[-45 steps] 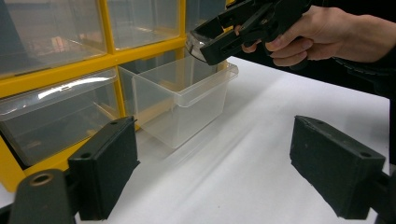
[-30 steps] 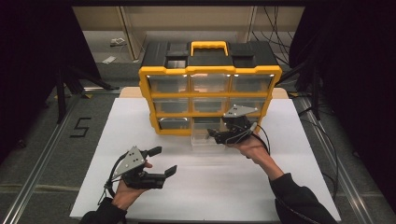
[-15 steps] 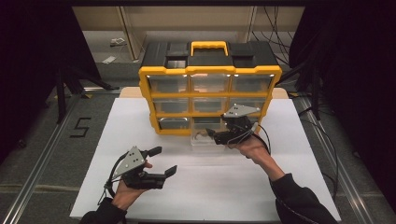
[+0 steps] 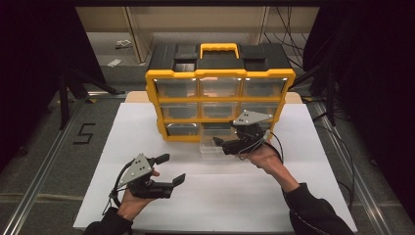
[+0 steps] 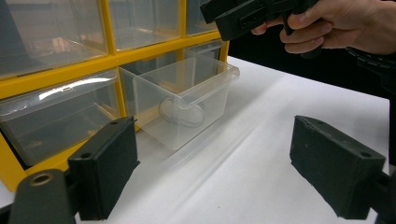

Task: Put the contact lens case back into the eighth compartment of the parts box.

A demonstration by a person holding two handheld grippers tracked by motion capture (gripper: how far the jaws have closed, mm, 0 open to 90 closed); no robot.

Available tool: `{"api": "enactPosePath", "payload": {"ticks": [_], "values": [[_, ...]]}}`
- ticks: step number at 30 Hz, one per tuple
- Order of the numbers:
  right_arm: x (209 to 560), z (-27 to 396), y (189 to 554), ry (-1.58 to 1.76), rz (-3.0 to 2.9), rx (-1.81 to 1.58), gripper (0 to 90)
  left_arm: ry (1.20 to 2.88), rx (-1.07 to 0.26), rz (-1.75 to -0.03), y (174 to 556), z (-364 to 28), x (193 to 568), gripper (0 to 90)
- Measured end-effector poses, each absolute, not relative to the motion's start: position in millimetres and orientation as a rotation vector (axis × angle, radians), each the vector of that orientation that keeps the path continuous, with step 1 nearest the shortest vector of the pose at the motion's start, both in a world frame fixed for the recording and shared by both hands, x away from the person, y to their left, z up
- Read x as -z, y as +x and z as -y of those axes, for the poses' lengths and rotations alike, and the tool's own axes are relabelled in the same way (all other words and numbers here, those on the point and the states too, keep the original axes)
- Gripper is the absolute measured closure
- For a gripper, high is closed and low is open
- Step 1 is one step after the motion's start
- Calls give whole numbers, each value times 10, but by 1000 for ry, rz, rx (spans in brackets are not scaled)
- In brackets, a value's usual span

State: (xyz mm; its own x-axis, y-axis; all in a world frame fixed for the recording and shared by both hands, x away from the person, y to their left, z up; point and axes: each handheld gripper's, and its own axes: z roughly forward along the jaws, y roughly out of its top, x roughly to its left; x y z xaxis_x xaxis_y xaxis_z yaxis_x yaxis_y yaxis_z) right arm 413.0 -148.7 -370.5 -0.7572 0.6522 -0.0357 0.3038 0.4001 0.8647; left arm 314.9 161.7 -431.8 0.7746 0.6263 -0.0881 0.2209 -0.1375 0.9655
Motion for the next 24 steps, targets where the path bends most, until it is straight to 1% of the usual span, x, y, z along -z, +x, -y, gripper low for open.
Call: {"api": "enactPosePath", "payload": {"ticks": [24], "values": [[3706,1442,3936,773,-2341,-1332,187,1711,-402,-669,3150,-1619,4319,150]]}}
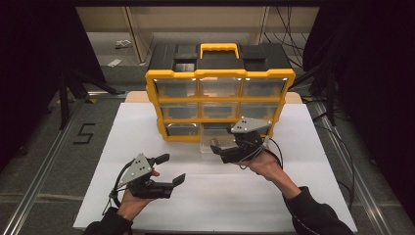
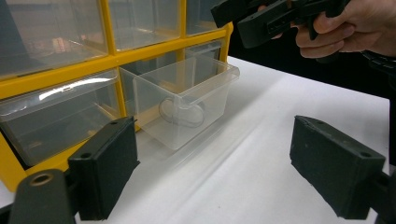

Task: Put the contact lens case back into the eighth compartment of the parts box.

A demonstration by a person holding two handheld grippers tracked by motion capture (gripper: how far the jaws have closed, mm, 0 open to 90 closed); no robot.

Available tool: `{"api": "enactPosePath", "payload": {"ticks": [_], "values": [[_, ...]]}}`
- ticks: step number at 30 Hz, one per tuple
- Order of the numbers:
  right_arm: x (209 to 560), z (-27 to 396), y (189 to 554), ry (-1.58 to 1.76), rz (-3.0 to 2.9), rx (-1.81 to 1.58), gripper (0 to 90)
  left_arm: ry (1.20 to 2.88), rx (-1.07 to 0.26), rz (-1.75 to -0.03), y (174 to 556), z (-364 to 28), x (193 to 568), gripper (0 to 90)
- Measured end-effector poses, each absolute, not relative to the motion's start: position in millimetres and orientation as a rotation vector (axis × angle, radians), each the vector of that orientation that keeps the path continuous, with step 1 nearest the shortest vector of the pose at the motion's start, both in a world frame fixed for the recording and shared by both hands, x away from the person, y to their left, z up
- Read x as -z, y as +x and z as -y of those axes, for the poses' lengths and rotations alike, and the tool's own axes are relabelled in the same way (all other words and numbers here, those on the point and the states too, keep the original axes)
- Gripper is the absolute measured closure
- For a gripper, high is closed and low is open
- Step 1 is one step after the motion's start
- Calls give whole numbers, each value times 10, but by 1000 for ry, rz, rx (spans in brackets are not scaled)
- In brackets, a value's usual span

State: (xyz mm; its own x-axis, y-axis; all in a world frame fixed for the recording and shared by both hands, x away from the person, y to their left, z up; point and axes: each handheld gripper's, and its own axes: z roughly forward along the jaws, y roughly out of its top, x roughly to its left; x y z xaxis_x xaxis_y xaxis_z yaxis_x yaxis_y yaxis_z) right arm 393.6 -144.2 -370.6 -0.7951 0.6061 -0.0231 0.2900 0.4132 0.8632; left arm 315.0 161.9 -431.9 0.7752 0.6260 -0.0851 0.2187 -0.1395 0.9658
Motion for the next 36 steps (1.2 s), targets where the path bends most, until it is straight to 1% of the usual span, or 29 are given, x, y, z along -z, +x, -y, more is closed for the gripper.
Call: {"api": "enactPosePath", "payload": {"ticks": [36], "values": [[3852,1436,3676,749,-2401,-1359,187,1708,-401,-674,3151,-1614,4315,150]]}}
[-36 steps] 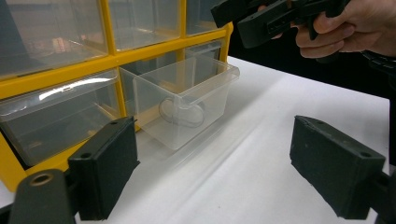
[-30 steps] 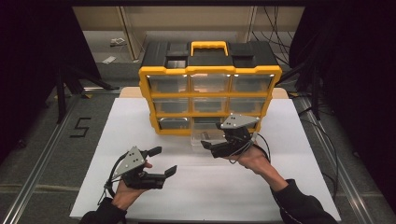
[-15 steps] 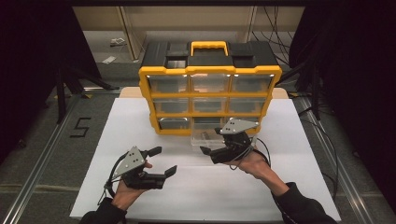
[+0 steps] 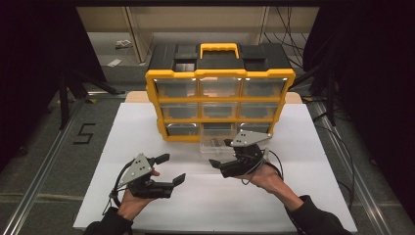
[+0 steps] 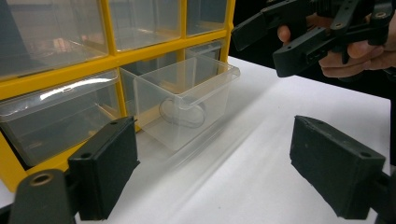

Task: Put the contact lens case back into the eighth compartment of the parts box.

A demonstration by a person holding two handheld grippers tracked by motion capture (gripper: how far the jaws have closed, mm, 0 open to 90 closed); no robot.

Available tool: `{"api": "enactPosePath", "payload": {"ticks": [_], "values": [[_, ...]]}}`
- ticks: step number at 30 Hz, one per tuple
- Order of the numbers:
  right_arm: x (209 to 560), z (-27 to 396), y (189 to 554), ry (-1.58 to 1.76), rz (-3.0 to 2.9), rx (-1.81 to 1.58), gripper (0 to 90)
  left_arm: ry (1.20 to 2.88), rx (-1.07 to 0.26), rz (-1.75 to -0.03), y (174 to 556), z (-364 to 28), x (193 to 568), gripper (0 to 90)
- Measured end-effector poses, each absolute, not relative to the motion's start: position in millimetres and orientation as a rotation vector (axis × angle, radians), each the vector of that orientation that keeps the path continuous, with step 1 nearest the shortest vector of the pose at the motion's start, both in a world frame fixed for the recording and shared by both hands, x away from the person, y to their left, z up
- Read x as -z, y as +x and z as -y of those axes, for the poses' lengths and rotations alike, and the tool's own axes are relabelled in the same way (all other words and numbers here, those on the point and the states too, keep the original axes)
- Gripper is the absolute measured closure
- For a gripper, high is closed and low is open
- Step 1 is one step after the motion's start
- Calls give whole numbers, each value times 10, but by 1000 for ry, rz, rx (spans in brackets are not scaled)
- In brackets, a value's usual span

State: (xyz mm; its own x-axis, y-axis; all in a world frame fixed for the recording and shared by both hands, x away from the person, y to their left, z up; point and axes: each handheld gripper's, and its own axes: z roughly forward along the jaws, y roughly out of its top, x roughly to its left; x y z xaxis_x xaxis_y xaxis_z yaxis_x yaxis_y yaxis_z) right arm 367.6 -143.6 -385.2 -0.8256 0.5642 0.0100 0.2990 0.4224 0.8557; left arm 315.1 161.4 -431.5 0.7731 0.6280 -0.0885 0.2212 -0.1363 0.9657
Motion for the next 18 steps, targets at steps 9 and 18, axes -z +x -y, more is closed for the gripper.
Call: {"api": "enactPosePath", "payload": {"ticks": [9,18], "values": [[3914,1440,3621,745,-2412,-1382,188,1708,-399,-678,3159,-1610,4315,150],[3995,1447,3579,751,-2422,-1392,188,1705,-399,-678,3159,-1610,4313,150]]}}
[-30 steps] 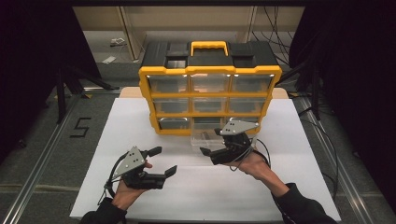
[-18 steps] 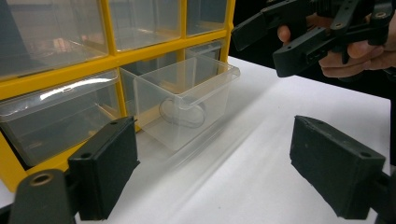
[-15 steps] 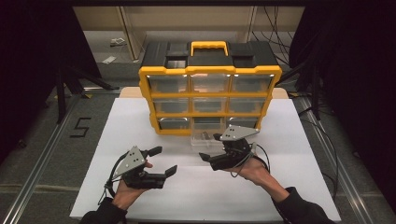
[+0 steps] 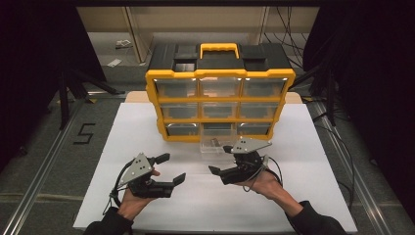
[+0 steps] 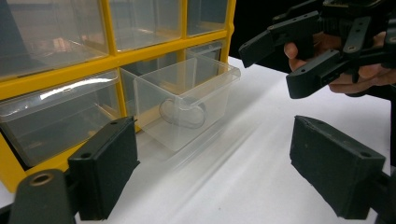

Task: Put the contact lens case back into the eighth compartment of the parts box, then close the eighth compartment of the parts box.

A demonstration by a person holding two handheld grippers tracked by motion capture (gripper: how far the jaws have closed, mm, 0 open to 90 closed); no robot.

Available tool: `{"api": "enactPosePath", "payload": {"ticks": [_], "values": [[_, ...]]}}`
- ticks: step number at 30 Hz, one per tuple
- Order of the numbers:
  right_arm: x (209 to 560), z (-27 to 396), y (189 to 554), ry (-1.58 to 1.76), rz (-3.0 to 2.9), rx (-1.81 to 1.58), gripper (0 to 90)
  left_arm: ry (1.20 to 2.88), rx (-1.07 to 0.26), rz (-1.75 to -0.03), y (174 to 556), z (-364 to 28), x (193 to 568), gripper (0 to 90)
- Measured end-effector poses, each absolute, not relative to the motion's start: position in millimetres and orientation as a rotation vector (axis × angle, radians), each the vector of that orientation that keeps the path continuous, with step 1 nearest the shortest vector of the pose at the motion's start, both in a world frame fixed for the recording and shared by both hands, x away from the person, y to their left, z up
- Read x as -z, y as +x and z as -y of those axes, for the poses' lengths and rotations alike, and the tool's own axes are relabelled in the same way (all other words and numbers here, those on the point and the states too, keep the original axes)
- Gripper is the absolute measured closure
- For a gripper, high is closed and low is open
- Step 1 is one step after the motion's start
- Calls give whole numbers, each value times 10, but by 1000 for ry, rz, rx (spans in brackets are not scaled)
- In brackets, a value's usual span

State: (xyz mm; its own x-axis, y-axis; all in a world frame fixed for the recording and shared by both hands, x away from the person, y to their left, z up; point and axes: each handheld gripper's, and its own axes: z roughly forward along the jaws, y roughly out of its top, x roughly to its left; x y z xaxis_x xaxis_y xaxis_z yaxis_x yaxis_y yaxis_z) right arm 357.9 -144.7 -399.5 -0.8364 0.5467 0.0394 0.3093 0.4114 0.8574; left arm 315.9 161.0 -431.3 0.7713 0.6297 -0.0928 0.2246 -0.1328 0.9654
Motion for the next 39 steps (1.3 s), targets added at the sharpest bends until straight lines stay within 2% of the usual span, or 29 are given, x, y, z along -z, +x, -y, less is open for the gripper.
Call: {"api": "enactPosePath", "payload": {"ticks": [21,27,39], "values": [[4108,1476,3522,762,-2401,-1432,208,1709,-403,-677,3154,-1611,4313,150],[4141,1477,3529,767,-2404,-1412,302,1714,-403,-675,3153,-1608,4318,150],[4201,1472,3550,773,-2392,-1378,607,1719,-408,-669,3133,-1616,4320,150]]}}
